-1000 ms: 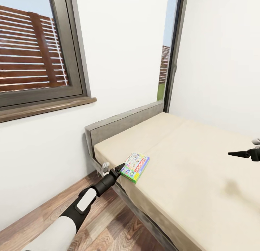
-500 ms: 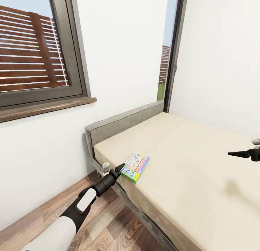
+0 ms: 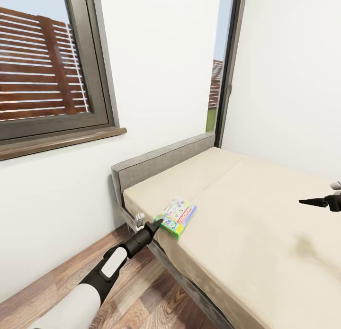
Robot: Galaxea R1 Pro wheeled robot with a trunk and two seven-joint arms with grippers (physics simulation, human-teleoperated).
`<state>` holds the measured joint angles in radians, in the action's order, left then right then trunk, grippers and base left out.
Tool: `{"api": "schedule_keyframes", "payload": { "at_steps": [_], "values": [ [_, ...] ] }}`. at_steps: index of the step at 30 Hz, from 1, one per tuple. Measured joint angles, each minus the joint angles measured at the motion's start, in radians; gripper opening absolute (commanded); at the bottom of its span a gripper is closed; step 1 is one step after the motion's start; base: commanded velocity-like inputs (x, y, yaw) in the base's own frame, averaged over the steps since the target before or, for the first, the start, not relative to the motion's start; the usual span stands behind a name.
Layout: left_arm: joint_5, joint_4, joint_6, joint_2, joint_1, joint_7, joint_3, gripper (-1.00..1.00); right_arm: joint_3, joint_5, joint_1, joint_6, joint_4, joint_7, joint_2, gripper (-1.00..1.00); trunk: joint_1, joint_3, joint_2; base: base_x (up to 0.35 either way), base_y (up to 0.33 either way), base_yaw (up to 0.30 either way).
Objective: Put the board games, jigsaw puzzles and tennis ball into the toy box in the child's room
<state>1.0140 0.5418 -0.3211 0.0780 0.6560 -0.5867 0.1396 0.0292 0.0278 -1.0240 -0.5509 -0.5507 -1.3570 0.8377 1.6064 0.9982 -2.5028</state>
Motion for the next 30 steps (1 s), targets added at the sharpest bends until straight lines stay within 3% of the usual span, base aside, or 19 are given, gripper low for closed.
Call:
{"api": "schedule_keyframes", "payload": {
  "at_steps": [4,23,24,25,26,30],
  "values": [
    [0.01,0.002,-0.004,0.002,0.0,-0.001,-0.002,-1.0,0.0,0.0,0.0,0.0,0.0,0.0,0.0,1.0,0.0,0.0,0.0,0.0,0.0,0.0],
    [-0.003,0.026,0.003,0.013,0.0,-0.004,0.01,-1.0,0.0,0.0,0.0,0.0,0.0,0.0,-0.002,1.0,0.0,0.0,0.0,0.0,0.0,0.0],
    [-0.013,0.094,0.002,0.021,-0.011,-0.018,0.027,-1.0,0.0,0.0,0.003,0.0,0.0,0.0,-0.003,1.0,0.0,0.0,0.0,0.0,0.0,0.0],
    [0.006,0.11,-0.001,0.022,-0.01,-0.019,0.027,-1.0,0.0,0.0,0.004,0.0,0.0,0.0,-0.003,1.0,0.0,0.0,0.0,0.0,0.0,0.0],
    [-0.009,0.107,0.002,0.021,-0.011,-0.019,0.046,-1.0,0.0,0.0,0.006,0.0,0.0,0.0,-0.003,1.0,0.0,0.0,0.0,0.0,0.0,0.0],
    [-0.005,0.108,0.001,0.022,-0.011,-0.019,0.074,-1.0,0.0,0.0,0.009,0.002,0.0,0.001,-0.006,1.0,0.0,0.0,0.0,0.0,0.0,0.0]
  ]
}}
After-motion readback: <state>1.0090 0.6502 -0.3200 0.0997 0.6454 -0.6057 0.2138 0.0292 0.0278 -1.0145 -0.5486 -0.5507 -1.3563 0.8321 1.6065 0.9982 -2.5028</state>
